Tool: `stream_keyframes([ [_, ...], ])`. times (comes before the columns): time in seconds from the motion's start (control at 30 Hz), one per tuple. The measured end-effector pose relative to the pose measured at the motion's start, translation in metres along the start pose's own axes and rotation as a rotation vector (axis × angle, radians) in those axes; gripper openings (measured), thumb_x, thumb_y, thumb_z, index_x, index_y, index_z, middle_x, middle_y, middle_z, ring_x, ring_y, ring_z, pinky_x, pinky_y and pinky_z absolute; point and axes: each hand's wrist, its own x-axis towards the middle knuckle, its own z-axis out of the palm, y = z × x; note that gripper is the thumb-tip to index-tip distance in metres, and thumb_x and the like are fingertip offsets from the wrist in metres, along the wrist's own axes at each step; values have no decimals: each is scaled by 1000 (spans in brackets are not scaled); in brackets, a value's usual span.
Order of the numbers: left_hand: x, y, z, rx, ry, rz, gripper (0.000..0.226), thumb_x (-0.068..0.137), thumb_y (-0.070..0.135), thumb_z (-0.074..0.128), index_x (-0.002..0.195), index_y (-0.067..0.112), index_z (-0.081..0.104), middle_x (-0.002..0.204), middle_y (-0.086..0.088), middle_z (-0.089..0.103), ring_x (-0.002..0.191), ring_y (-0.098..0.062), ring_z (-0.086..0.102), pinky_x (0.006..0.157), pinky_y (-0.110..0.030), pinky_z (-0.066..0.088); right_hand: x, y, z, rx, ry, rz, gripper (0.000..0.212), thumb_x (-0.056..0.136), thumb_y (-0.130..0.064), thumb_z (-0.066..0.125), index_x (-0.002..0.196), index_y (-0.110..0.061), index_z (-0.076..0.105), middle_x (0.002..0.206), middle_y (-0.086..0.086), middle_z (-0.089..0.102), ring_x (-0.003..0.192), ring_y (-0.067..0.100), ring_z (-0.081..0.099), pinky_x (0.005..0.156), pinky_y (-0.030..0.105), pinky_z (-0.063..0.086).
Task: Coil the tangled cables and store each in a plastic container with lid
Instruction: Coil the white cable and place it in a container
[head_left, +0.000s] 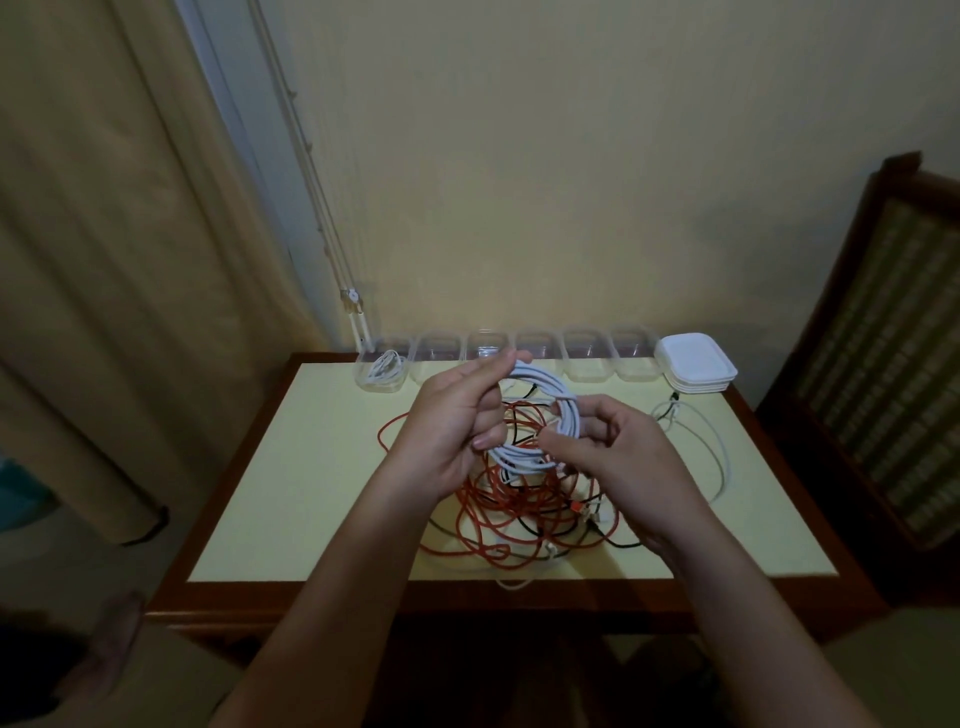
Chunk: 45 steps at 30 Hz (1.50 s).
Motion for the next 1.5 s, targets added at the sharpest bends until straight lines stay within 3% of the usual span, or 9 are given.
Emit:
stream_keyframes([
  [0.2,0,2,-4,33,27,-20,29,98,25,61,115,2,68,51,9,18,37,-2,16,35,-16,14,0,3,-7,-415,-112,-195,17,94,-14,70,108,-22,77,89,4,78,88,18,73,83,33,55],
  [0.37,1,8,-9,-116,-35,-166,20,97,26,57,102,10,67,45,10,22,30,-1,18,29,-14,13,-8,-2,-16,-8,-306,-62,31,93,-7,62,123,-5,70,105,15,77,103,26,73,92,30,56],
  [0.5,4,-5,-8,-364,4,-244,21,97,27,57,97,7,63,52,6,36,35,-3,30,37,-15,26,-1,6,-7,129,-30,-32,34,94,-4,63,128,-2,65,96,21,77,91,37,73,87,46,60],
  [0.67,-4,-26,-5,-431,47,-275,36,103,35,49,80,8,55,59,-2,56,55,-15,60,58,-29,55,-2,12,0,97,148,-26,38,96,-4,65,133,-11,62,88,14,78,83,29,77,73,33,64],
  [0.97,3,-28,-6,-562,-32,-275,57,104,39,41,52,16,34,37,2,23,32,-10,26,40,-19,31,0,15,-3,595,-124,237,44,87,-6,60,131,-8,62,112,19,74,87,30,76,69,33,62],
  [1.1,4,-25,3,-229,79,-82,43,107,32,42,75,8,56,54,-1,45,45,-11,46,48,-22,46,4,17,-1,535,10,206,35,93,-2,60,128,-8,62,110,22,74,91,33,76,70,34,63],
  [1.23,1,-37,-4,734,198,240,29,104,32,49,126,22,66,107,5,72,98,-13,68,90,-32,54,6,19,2,349,198,80,34,95,0,63,129,-6,62,97,22,76,85,32,77,68,33,64],
  [1.37,-2,-45,-3,1014,237,357,21,99,27,54,119,25,60,96,8,70,86,-1,63,72,-15,45,9,21,4,140,266,-3,39,95,-3,65,134,-9,62,90,12,79,92,39,74,84,46,62],
  [1.5,5,-49,-4,1182,238,299,30,102,18,42,129,8,50,106,-11,65,96,-28,62,73,-30,40,6,18,6,126,210,-33,40,96,-4,65,135,-12,61,92,11,79,92,32,76,78,37,64],
])
